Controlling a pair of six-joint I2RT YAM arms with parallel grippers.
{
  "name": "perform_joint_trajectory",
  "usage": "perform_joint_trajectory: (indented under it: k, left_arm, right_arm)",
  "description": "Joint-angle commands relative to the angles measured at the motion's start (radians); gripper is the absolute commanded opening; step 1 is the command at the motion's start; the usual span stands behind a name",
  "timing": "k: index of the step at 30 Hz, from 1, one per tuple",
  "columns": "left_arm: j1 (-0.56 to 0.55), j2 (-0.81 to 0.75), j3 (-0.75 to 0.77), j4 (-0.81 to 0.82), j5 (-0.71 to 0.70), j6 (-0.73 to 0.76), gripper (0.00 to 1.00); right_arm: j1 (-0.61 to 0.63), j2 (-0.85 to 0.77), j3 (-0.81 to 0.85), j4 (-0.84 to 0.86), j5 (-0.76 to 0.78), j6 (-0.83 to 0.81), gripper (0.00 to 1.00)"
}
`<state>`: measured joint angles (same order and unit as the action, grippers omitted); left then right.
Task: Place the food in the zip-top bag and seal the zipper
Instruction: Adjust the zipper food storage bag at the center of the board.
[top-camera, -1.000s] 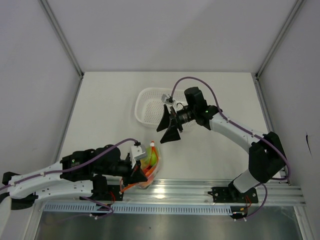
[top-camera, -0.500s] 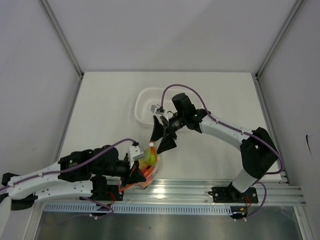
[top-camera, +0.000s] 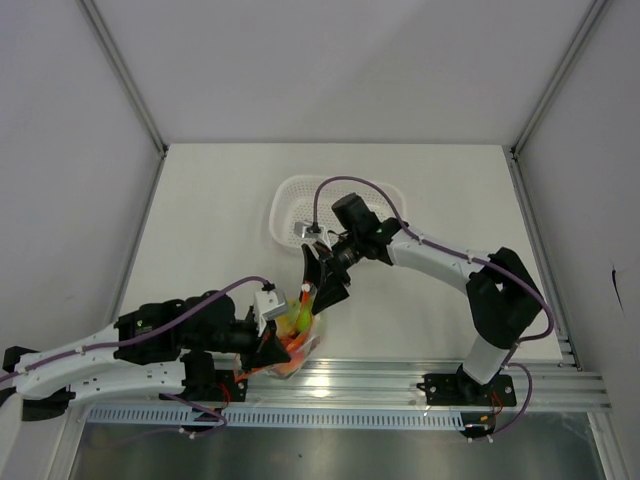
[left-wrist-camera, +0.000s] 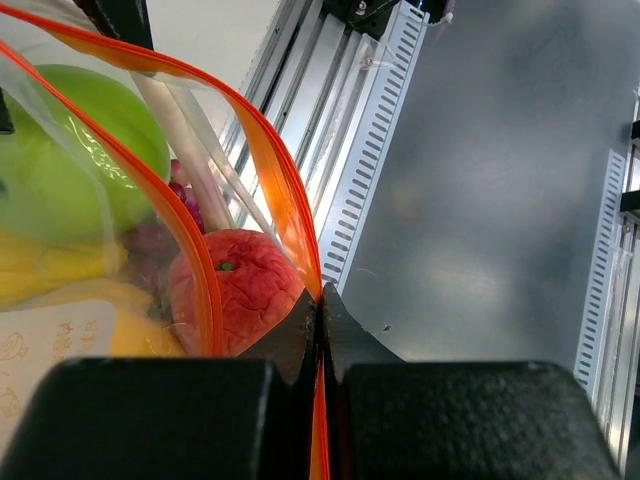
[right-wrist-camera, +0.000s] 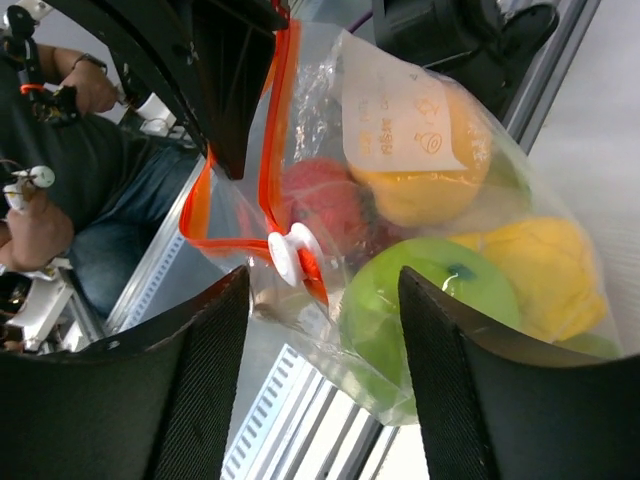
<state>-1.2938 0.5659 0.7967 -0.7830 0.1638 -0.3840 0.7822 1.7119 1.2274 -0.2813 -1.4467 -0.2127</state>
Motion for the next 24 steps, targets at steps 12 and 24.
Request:
perform_joint_trajectory:
  k: [12,24]
  left_arm:
    - [-0.004,-0.015,0.038,-0.007,-0.035,-0.019,0.01]
    - [-0.004,-0.046,0.053,-0.047,-0.233,-0.067,0.43]
  right_arm:
    - [-0.024,0.279,0.382,-1.24,-0.193,-1.154,0.17]
    - [-0.049,0.149,0.403,-1.245,-0.192,-1.096,0.0]
